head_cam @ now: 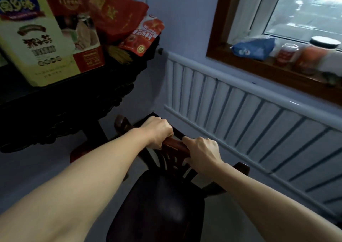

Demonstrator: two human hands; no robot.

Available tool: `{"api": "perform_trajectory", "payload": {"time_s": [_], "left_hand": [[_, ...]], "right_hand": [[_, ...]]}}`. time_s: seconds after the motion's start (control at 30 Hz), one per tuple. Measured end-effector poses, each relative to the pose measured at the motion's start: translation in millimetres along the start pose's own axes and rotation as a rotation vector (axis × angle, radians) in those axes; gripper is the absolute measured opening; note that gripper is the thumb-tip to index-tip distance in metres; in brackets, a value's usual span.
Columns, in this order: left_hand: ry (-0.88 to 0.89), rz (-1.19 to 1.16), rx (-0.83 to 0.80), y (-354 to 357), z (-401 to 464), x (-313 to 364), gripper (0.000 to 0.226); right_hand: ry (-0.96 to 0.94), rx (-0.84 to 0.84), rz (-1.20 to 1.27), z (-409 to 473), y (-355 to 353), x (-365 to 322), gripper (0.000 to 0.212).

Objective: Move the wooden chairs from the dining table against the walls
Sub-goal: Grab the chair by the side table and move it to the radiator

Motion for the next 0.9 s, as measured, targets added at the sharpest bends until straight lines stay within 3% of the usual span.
{"api": "perform_trajectory", "payload": {"time_s": [0.3,0.57,0.9], "left_hand": [[0.075,0.069,0.117,-64,117,68,0.014],[0.087,0.123,0.075,-99,258,121,0.016],[0.045,0.049,0.025,-98,377,142,0.015]], "right_hand": [[0.169,0.083,0.014,-15,-47,129,0.038],[0.255,0.053,0.082,15,-76,272,0.030],[0.302,0.023,0.099,69,-79,384,0.044]]}}
Point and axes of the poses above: each hand's wrist, its own z-axis towards the middle knuckle, its own y-axis out of the palm, x = y × z, the point moved 6 cm from there along z, towards the middle knuckle, and after that the axes turned 15 degrees about z, right-handed, at the moved point
